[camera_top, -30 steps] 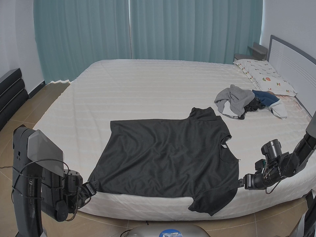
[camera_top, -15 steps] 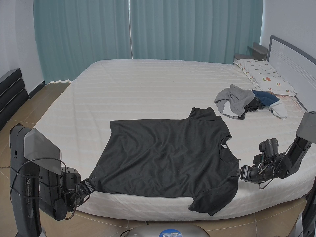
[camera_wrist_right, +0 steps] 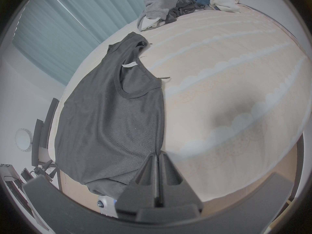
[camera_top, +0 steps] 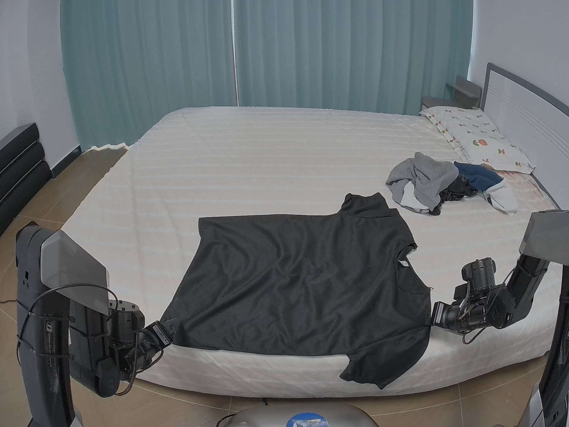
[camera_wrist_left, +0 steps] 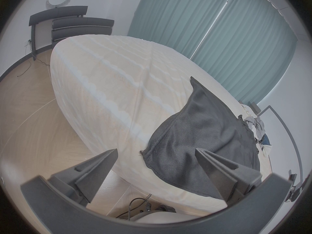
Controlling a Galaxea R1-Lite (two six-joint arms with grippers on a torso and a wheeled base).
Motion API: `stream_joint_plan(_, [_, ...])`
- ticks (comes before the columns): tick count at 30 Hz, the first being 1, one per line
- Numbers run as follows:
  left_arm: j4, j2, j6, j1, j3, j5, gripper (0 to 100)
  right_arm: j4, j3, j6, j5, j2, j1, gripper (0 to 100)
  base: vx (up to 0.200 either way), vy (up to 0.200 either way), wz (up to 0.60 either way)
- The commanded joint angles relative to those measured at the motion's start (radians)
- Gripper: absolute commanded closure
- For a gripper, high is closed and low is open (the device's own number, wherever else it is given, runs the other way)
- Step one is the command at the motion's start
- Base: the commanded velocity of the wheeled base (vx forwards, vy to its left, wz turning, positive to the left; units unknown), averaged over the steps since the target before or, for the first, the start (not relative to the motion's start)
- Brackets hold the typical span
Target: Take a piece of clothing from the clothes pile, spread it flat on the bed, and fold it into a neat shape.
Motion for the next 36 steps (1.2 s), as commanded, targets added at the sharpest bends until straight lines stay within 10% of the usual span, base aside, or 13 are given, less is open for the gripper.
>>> stream_joint_plan(1, [-0.013, 0.004, 0.0, 0.0, 0.0, -0.001, 0, 0.006, 0.004, -0.012, -0.006, 0.006, -0.023, 100, 0.0, 0.0, 0.0])
stream_joint_plan(27, [-0.013, -0.002, -0.002, -0.007, 0.003, -0.001, 0, 0.142, 0.02, -0.187, -0.089, -0.056, -0.086, 100, 0.0, 0.0, 0.0])
stream_joint_plan(28, [-0.013, -0.004, -0.002, -0.007, 0.001, -0.001, 0, 0.141, 0.016, -0.184, -0.087, -0.057, -0.086, 0, 0.0, 0.0, 0.0])
stream_joint_plan(36, [-0.013, -0.076, -0.003, -0.006, 0.004, -0.001, 0, 0.135, 0.006, -0.151, -0.08, -0.099, -0.088, 0, 0.0, 0.0, 0.0])
